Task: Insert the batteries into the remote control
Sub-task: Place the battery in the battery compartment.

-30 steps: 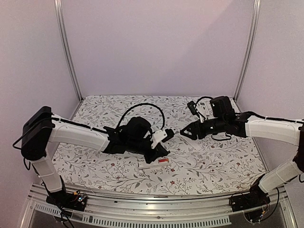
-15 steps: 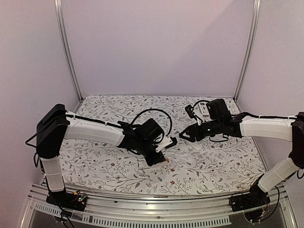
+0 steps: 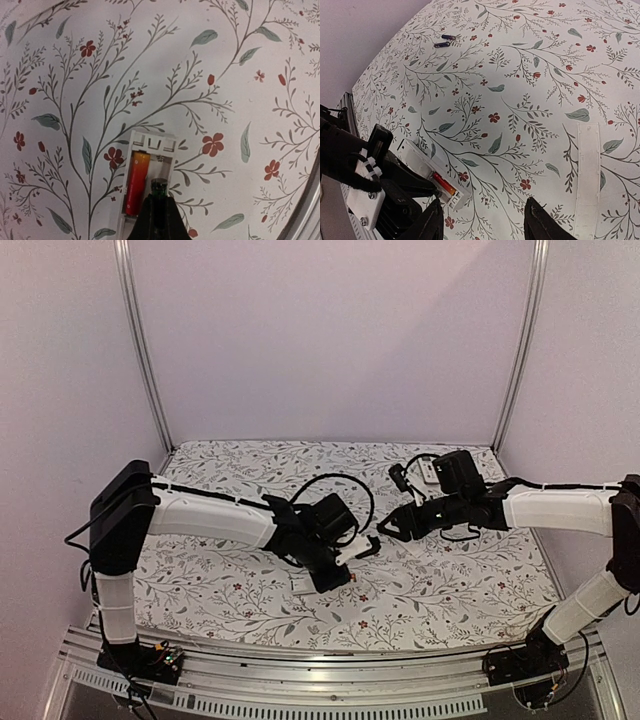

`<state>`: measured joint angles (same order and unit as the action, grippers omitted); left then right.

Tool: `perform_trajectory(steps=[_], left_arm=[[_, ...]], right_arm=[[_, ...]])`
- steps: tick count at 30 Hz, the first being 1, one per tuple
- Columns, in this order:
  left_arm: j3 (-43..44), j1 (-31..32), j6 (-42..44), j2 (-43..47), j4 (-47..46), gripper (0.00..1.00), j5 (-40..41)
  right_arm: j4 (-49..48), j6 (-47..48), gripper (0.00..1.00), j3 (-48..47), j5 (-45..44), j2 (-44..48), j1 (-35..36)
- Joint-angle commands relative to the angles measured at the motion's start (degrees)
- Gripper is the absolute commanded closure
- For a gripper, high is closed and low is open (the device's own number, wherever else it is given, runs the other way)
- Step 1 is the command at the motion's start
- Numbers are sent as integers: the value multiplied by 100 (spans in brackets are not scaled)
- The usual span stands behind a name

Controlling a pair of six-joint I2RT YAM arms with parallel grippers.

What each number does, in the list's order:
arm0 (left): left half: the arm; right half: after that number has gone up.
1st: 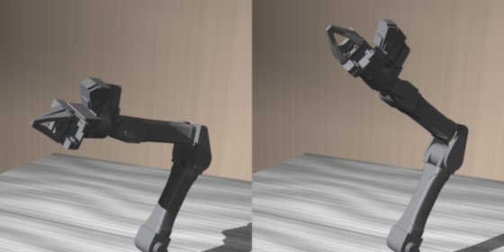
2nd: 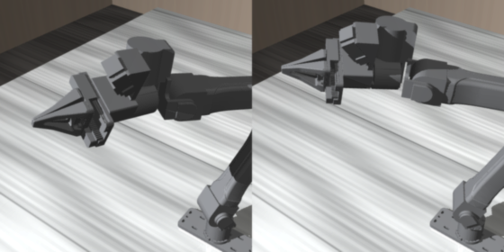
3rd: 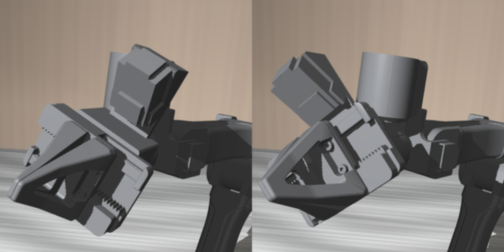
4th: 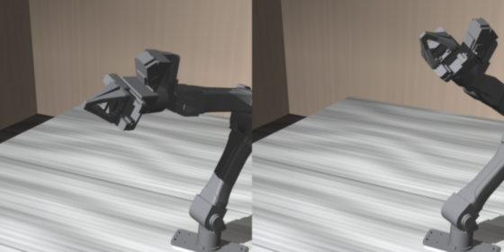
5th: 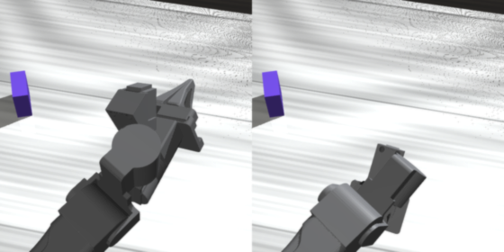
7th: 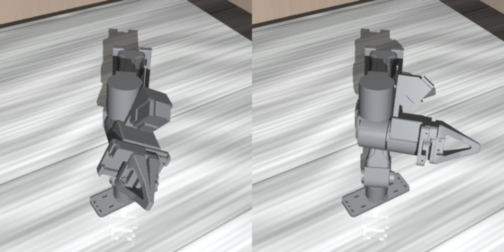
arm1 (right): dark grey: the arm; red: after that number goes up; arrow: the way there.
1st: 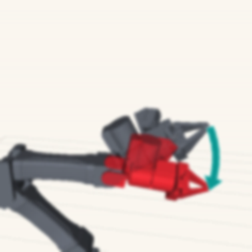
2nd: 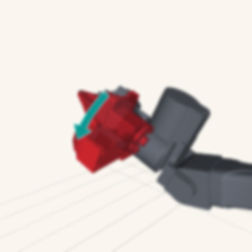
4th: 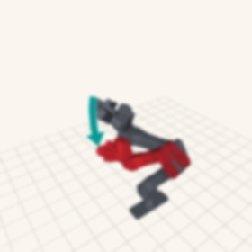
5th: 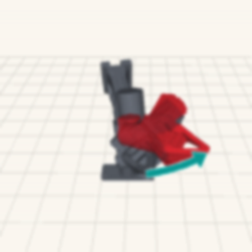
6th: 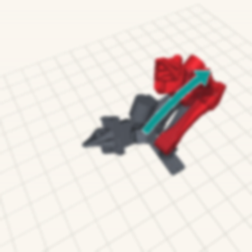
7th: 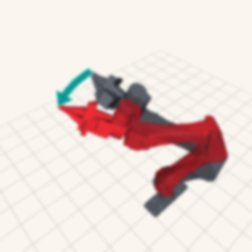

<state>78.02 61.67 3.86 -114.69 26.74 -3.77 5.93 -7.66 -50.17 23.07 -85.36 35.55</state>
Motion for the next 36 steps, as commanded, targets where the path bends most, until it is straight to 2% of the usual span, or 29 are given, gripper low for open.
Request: perform_trajectory(steps=[1,13,20,36], left_arm=[[221,88,229,-205,362,100,268],[327,82,506,-10,472,100,362],[486,89,572,-230,490,100,535],[532,87,552,-528,403,99,170]], right_arm=[[-23,113,46,60,-33,-40,-39],[-60,133,46,95,-10,-61,-50],[-89,95,46,134,-1,-42,-53],[-110,98,46,235,-18,49,-92]])
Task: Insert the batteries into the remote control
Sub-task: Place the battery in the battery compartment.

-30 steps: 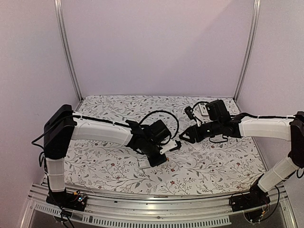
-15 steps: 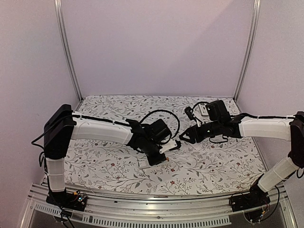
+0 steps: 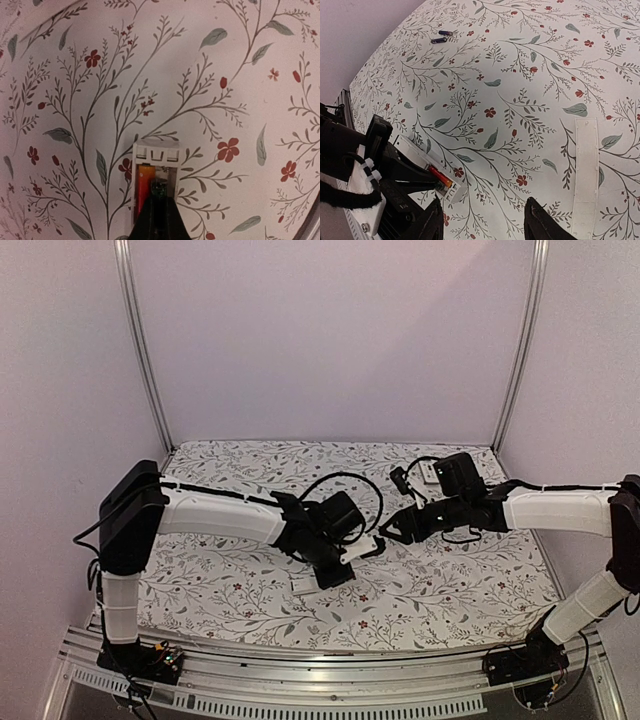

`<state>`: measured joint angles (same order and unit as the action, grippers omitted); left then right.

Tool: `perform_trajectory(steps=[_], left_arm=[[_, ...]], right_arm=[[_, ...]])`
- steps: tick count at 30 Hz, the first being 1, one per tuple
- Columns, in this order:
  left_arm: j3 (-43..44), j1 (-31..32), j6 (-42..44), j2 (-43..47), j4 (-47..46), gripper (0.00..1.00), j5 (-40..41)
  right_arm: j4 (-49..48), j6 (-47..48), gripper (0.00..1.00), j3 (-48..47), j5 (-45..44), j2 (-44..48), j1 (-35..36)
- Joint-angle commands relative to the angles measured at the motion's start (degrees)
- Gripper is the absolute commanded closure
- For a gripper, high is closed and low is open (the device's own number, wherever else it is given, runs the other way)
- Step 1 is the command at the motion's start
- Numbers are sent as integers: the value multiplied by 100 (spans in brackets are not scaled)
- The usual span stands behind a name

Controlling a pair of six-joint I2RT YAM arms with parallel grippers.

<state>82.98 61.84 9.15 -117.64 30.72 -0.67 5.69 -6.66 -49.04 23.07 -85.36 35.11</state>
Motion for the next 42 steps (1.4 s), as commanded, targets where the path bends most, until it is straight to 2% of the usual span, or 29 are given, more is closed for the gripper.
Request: perform_trajectory(steps=[1,9,14,20,25,28,31,34,37,42], left_arm=[[41,70,-5,-267,-3,98,-112],[-44,72,-61,-245,86,85,-210],[-54,66,-27,-136,150,83,-235],[-16,73,62,-16,231,73,-36],[19,32,19,262,30,67,-113],[-155,-53,-66,505,-206,64,-353],[-591,-202,-202,964,-555,60,-568],[-1291,-369,-361,1412,-873,52,-450],[-2014,-397,-535,1811,-1225,44,-163],[-3295,-378,-782,2426,-2368,42,-27]], right_arm=[[-86,-9,46,127,-19,51,-48],[-99,2,46,149,-22,90,-62],[-109,-9,46,149,4,86,-66],[-137,-19,46,150,37,90,-74],[-143,-130,46,105,156,-4,-75],[-157,-317,52,113,323,-162,-75],[-228,-614,63,149,574,-348,-47],[-459,-954,70,257,786,-532,79],[-691,-1234,74,338,729,-614,283],[-772,-1523,75,116,620,-1008,721]])
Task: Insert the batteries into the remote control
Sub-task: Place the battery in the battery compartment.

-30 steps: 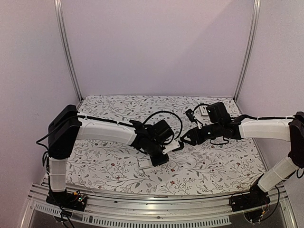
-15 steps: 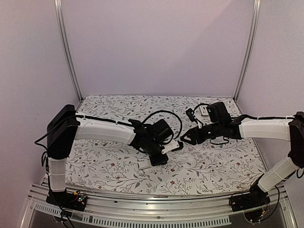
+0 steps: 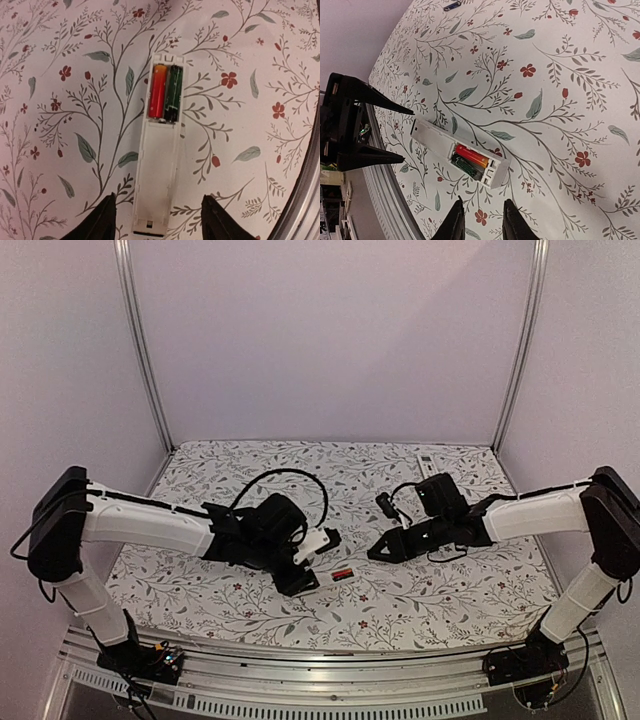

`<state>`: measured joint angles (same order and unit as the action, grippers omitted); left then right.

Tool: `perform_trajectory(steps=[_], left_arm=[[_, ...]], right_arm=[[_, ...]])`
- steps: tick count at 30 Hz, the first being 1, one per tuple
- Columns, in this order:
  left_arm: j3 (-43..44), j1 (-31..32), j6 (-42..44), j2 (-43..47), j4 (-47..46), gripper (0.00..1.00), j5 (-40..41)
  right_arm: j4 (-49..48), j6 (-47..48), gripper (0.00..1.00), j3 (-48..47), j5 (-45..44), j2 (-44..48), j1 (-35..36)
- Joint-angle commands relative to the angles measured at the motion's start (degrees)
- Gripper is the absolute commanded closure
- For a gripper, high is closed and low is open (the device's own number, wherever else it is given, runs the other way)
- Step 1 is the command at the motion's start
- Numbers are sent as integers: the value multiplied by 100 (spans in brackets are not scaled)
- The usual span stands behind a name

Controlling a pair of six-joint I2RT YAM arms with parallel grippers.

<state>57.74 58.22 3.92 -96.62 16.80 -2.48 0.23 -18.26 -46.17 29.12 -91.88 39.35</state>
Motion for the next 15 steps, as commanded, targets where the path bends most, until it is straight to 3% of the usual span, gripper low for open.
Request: perform_trajectory(steps=[1,6,15], left_arm=[[-947,-7,-260,416,-1186,42,210],[-1430,11,-143,549,-1857,41,472],[-1560,10,80,301,-2064,41,479]], right_arm=[[-187,-406,77,-237,-31,-447,349],[223,-446,80,-542,-469,-815,608],[407,-480,85,-834,-638,-973,724]])
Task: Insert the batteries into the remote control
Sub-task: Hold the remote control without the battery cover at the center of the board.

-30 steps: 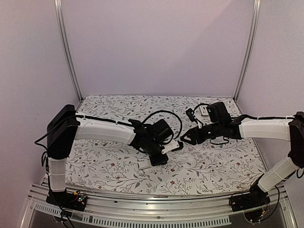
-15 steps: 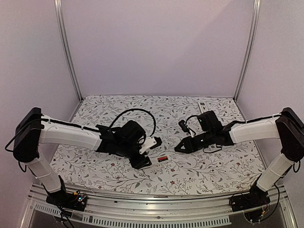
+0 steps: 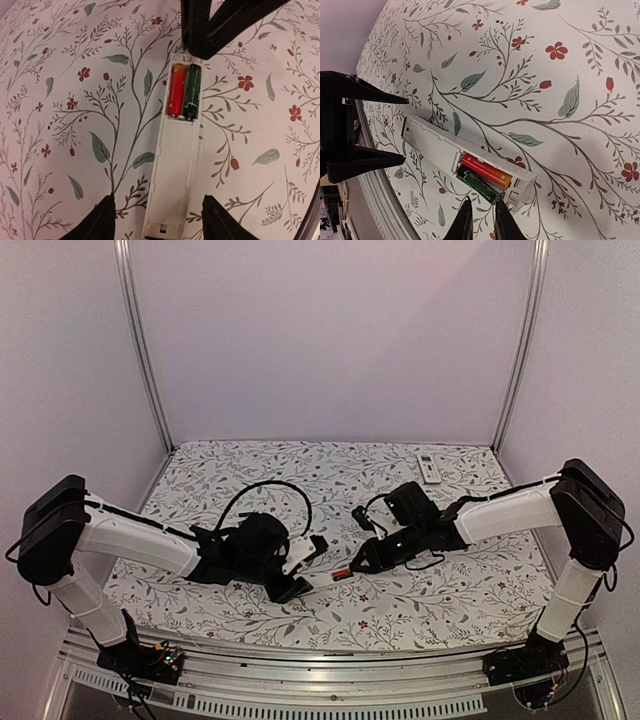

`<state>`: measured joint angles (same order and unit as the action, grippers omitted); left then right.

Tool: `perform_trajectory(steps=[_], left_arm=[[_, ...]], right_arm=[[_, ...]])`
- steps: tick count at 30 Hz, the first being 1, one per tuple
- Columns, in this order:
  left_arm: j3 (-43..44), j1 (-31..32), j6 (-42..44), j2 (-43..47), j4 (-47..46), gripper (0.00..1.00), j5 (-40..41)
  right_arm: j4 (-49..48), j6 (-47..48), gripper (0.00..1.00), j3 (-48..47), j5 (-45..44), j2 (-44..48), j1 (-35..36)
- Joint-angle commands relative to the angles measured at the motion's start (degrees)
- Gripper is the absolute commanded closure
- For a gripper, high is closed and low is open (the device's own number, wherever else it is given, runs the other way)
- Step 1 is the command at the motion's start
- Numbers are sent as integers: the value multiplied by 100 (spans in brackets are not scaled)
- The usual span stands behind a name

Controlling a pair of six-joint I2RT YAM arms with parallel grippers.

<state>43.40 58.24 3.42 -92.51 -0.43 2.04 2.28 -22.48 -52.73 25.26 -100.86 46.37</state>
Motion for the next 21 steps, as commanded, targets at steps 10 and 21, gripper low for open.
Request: perform_trajectory(steps=[10,21], left_arm=[[-182,-9,182,-353,-603,41,-333],[-201,-58,261,-590,-751,43,-424]], right_arm=[[321,-46,89,-349,-244,-276,48],[319,-50,91,-385,-214,-362,131]])
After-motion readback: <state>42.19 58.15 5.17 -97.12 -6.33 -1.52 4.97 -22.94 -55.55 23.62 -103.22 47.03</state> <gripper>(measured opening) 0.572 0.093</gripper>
